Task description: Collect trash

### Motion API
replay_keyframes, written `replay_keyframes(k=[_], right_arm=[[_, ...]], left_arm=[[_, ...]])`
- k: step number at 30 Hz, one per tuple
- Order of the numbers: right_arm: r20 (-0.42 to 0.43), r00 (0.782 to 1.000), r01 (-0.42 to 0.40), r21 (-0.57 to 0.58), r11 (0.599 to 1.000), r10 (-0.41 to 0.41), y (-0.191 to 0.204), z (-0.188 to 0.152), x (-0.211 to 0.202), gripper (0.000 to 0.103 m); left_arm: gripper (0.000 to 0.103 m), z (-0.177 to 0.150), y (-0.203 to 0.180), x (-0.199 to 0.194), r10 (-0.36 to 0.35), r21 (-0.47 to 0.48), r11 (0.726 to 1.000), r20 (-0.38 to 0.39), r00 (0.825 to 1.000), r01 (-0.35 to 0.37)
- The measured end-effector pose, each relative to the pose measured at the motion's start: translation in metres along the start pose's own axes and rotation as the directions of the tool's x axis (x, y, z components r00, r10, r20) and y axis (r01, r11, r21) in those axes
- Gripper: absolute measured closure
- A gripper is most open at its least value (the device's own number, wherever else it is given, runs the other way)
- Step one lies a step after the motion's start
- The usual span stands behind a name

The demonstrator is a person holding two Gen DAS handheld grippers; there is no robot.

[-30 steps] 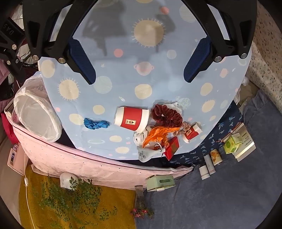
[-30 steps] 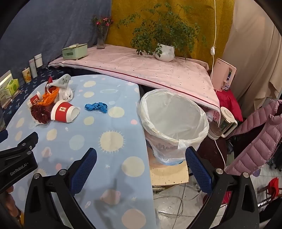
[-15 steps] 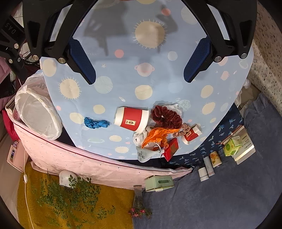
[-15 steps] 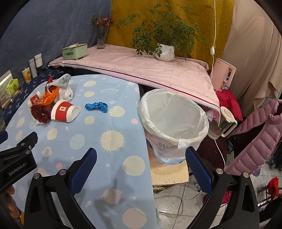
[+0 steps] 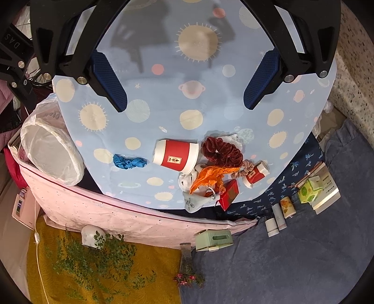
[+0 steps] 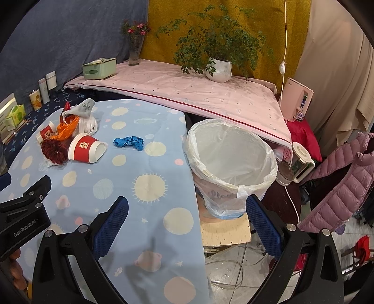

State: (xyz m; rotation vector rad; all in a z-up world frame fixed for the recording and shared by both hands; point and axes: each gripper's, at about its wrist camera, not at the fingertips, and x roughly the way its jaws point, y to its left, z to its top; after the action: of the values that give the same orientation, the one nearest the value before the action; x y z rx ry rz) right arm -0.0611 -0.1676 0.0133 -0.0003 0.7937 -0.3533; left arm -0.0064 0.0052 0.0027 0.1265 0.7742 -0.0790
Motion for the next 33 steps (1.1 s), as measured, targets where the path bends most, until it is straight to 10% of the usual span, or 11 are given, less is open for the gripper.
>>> replay_keyframes(k=[33], right_arm=[[-0.007,1.000,0.003,0.008,1.000,-0.003,-0.0012,0.0021,0.0020,0.007]], left_arm=[[0.007,-0.0016,0.0015,0.0024,0.010,-0.004,1.000,0.005,1.000,-0.010]])
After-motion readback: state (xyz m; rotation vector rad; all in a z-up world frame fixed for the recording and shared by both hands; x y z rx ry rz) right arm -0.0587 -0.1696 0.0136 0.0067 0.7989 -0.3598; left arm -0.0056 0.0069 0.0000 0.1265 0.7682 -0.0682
